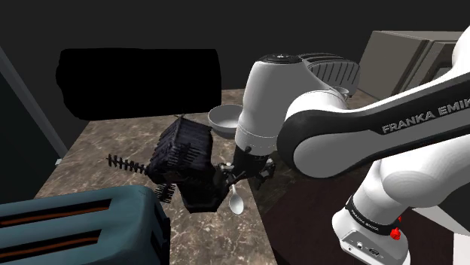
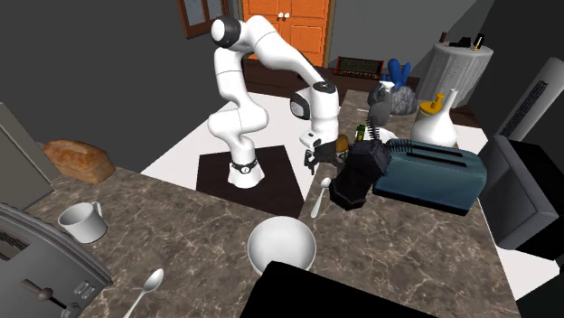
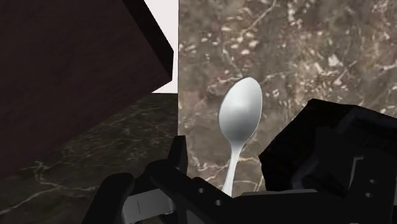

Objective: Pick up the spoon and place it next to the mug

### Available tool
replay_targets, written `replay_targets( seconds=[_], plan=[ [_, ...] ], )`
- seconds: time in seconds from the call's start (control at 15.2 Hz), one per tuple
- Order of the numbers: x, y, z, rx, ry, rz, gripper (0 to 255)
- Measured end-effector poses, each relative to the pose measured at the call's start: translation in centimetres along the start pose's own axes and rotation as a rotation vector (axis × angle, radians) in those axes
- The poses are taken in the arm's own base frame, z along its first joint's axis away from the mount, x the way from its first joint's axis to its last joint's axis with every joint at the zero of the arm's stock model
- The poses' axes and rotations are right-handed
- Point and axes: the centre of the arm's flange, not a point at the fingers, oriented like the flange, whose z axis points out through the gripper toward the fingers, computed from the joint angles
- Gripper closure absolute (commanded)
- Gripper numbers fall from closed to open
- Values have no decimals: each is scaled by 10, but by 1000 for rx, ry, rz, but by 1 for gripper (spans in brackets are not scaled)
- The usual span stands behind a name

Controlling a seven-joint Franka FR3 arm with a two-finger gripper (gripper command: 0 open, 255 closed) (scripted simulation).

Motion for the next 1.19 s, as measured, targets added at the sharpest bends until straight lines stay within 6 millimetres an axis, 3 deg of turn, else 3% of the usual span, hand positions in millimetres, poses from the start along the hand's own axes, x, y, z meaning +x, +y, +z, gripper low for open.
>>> replay_targets(
  seconds=[0.53,0.92,0.99,1.19],
  plan=[
    [-2,-4,39,3,-1,6,0],
    [-3,-3,44,1,-3,7,0],
    [-3,-3,44,1,-3,7,255],
    [-3,-3,44,1,-3,7,255]
  ],
)
